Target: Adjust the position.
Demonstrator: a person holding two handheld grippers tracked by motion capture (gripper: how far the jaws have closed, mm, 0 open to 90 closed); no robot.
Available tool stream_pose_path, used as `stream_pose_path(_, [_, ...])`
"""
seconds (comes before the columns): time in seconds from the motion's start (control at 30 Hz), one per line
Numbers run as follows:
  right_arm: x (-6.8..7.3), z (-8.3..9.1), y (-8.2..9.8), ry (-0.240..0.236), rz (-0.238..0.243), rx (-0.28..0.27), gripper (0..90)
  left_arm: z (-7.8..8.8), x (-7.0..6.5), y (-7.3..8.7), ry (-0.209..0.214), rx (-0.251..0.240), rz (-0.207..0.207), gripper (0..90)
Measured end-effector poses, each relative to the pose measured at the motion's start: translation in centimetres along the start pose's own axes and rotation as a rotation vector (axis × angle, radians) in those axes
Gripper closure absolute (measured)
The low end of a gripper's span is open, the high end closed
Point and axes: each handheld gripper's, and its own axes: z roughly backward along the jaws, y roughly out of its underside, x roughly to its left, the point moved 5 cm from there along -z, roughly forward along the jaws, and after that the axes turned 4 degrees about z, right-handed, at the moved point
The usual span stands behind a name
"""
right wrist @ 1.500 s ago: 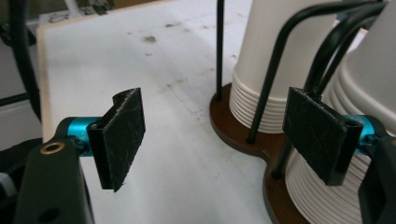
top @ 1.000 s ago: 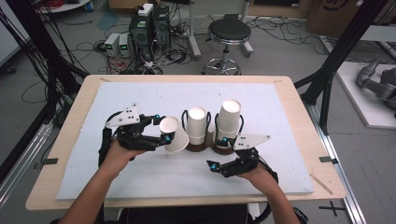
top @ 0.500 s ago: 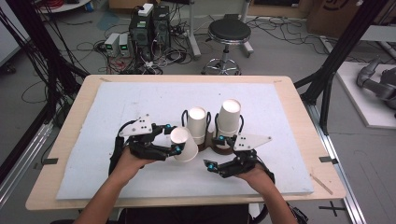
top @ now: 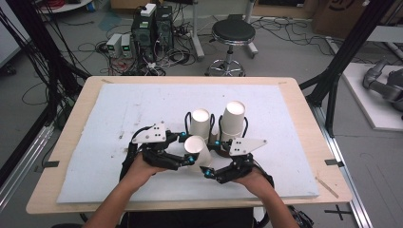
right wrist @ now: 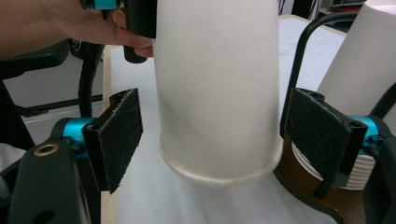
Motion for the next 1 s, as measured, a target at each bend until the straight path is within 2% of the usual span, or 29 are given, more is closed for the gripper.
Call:
stream_pose_path(0.2, [0.1, -0.7, 0.0, -0.020, 0.008, 0.003, 19.7, -0.5, -0.3, -0.2, 0.019, -0.004, -0.001, 34.6])
stream_pose_path(0.27, [0.0, -0.8, 0.0, -0.013, 0.009, 0.008, 21.7, -0.5, -0.4, -0.3, 0.022, -0.001, -0.001, 34.6])
stream_pose_path(0.3, [0.0, -0.8, 0.1, -0.022, 0.007, 0.010, 27.1, -0.6, -0.4, -0.3, 0.022, -0.002, -0.002, 34.8])
stream_pose_path(0.4, [-0.2, -0.5, 0.0, -0.028, 0.031, 0.006, 33.0, -0.5, -0.3, -0.4, 0.020, -0.006, -0.001, 35.0])
stream_pose_path(0.47, [-0.3, -0.3, 0.0, -0.036, 0.034, 0.014, 35.3, -0.4, -0.2, -0.3, 0.017, 0.002, -0.005, 35.2])
stream_pose_path(0.53, [-0.5, -0.2, -0.1, -0.048, 0.044, 0.045, 36.7, -0.4, -0.1, -0.2, 0.014, 0.004, 0.003, 34.7])
stream_pose_path(0.6, [-0.5, -0.2, -0.1, -0.047, 0.047, 0.045, 37.0, -0.4, -0.1, -0.2, 0.014, 0.006, -0.006, 34.5])
stream_pose_path(0.63, [-0.7, -0.2, -0.2, -0.050, 0.060, 0.057, 37.3, -0.3, 0.0, -0.3, 0.011, 0.009, -0.022, 30.7])
stream_pose_path(0.67, [-0.7, -0.2, -0.2, -0.050, 0.060, 0.057, 37.3, -0.3, 0.0, -0.4, 0.010, 0.008, -0.020, 30.7])
stream_pose_path(0.73, [-0.8, -0.1, -0.4, -0.051, 0.081, 0.077, 37.4, -0.1, 0.1, -0.7, 0.015, 0.010, -0.010, 22.9])
stream_pose_path(0.8, [-0.9, -0.1, -0.7, -0.057, 0.103, 0.099, 37.6, -0.1, 0.2, -1.0, 0.010, 0.026, -0.019, 21.9])
stream_pose_path(1.0, [-0.8, -0.5, -0.8, -0.103, 0.118, 0.123, 37.6, -0.9, 0.3, -0.9, 0.046, 0.093, -0.044, 22.1])
